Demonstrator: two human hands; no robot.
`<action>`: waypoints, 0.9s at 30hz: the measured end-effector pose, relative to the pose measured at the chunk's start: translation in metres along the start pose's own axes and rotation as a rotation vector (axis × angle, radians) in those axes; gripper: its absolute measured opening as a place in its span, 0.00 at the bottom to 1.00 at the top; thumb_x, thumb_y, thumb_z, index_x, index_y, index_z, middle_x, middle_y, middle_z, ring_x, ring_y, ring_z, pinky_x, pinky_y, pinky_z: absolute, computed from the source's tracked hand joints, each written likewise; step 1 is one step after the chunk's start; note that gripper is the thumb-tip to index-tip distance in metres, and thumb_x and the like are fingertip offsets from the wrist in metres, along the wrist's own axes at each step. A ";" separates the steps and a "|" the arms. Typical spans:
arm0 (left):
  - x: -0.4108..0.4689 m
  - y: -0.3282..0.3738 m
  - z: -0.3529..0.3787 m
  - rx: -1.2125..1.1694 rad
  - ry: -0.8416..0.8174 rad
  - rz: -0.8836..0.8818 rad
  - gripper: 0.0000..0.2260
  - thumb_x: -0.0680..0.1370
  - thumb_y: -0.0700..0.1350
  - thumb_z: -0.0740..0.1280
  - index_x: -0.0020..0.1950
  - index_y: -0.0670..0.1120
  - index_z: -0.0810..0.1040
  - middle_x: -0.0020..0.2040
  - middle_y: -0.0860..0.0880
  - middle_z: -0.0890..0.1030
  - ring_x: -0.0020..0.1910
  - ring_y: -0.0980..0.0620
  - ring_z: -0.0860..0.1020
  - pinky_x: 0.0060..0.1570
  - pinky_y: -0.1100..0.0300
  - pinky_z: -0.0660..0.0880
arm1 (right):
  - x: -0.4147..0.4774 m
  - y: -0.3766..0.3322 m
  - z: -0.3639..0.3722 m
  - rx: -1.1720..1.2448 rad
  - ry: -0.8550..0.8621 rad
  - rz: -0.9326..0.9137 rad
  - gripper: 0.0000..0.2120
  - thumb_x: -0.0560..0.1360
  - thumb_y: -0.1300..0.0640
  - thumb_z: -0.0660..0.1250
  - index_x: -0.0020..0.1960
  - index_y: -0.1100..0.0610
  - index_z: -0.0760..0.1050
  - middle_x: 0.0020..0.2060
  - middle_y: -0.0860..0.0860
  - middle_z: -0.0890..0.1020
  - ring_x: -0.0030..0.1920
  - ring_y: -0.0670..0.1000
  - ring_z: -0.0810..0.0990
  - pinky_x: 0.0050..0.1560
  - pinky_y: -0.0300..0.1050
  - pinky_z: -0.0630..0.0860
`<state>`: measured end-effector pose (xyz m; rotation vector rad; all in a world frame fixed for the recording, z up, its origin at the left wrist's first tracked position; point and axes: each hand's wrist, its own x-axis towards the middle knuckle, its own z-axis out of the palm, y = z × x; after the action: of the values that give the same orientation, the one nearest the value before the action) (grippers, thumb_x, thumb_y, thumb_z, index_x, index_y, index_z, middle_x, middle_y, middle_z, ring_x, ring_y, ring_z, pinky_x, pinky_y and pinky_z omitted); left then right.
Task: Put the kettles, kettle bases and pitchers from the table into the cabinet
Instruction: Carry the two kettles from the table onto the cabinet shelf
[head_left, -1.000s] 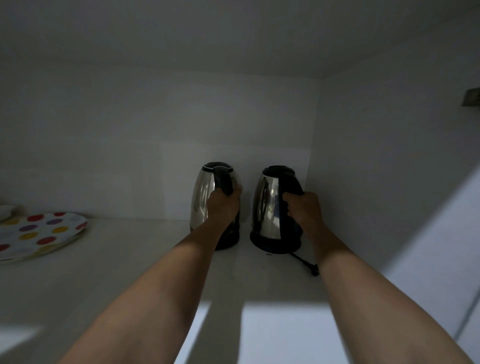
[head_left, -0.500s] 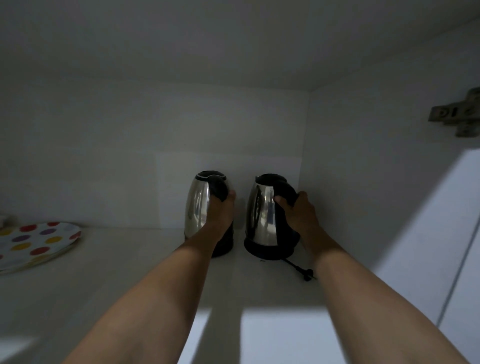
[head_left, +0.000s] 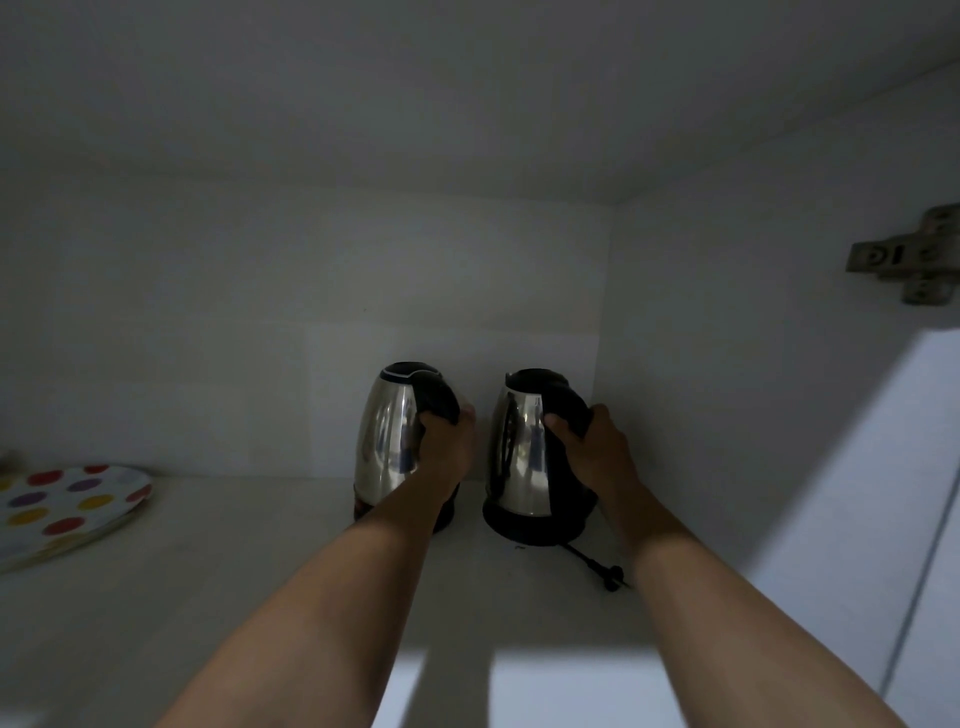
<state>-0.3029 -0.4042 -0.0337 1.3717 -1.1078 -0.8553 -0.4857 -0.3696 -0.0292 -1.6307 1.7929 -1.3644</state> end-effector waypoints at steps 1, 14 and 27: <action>0.000 -0.001 -0.001 0.010 0.012 0.003 0.31 0.80 0.55 0.64 0.75 0.36 0.62 0.68 0.36 0.74 0.65 0.38 0.74 0.67 0.47 0.70 | 0.000 0.000 -0.001 -0.001 -0.004 0.005 0.24 0.79 0.41 0.68 0.59 0.62 0.68 0.52 0.58 0.77 0.57 0.59 0.80 0.38 0.42 0.66; -0.003 0.000 -0.010 0.186 -0.023 0.060 0.27 0.80 0.49 0.65 0.74 0.36 0.63 0.69 0.37 0.74 0.66 0.37 0.74 0.64 0.51 0.70 | 0.000 0.001 -0.003 -0.014 -0.090 0.036 0.25 0.82 0.43 0.64 0.66 0.62 0.66 0.62 0.63 0.78 0.60 0.61 0.79 0.49 0.45 0.71; -0.007 0.007 -0.020 0.348 -0.057 0.050 0.29 0.79 0.52 0.67 0.75 0.36 0.65 0.68 0.38 0.75 0.66 0.37 0.74 0.62 0.53 0.71 | -0.008 -0.007 -0.002 -0.101 -0.073 0.031 0.30 0.79 0.42 0.67 0.70 0.61 0.62 0.64 0.64 0.76 0.61 0.63 0.79 0.52 0.49 0.75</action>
<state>-0.2865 -0.3913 -0.0255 1.6032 -1.3767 -0.6897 -0.4811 -0.3605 -0.0258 -1.6744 1.8640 -1.2032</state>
